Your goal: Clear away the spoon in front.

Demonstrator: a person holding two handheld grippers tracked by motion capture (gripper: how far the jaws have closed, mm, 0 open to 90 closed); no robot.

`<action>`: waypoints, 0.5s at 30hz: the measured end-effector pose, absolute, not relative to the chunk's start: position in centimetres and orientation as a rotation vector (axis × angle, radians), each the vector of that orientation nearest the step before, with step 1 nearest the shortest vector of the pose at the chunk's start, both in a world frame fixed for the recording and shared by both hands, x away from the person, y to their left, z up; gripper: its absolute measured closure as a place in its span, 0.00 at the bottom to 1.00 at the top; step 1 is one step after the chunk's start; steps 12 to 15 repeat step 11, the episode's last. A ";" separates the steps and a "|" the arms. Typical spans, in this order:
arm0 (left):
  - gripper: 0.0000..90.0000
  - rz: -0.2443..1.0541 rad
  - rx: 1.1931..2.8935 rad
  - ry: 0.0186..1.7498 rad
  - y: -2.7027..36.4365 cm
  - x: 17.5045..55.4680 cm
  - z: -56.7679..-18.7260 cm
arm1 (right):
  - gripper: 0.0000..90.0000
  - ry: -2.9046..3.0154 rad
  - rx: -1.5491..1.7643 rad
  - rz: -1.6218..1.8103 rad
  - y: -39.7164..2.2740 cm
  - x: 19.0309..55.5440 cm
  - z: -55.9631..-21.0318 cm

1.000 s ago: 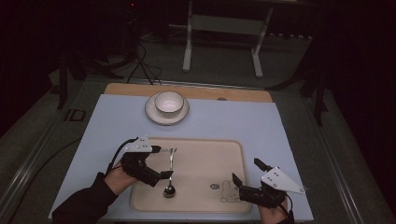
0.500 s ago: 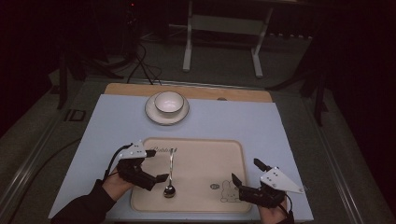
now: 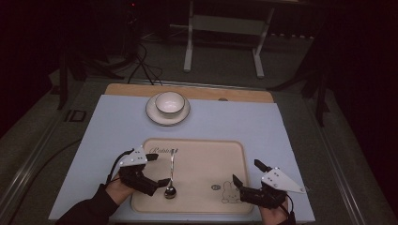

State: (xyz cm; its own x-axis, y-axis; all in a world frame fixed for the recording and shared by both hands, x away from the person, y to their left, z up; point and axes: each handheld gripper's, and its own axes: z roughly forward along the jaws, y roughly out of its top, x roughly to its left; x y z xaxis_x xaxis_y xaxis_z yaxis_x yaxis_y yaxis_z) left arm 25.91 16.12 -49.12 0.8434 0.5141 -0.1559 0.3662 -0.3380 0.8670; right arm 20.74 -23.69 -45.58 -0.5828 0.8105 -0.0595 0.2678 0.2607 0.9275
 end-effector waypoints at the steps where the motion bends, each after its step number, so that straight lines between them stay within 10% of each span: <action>1: 0.00 0.181 1.961 0.655 16.2 25.9 -49.2 | 0.13 1.999 0.972 1.309 -23.7 20.7 -45.6; 15: 0.00 0.166 1.934 0.663 16.2 26.2 -49.4 | 0.13 2.008 0.978 1.305 -23.7 20.9 -45.7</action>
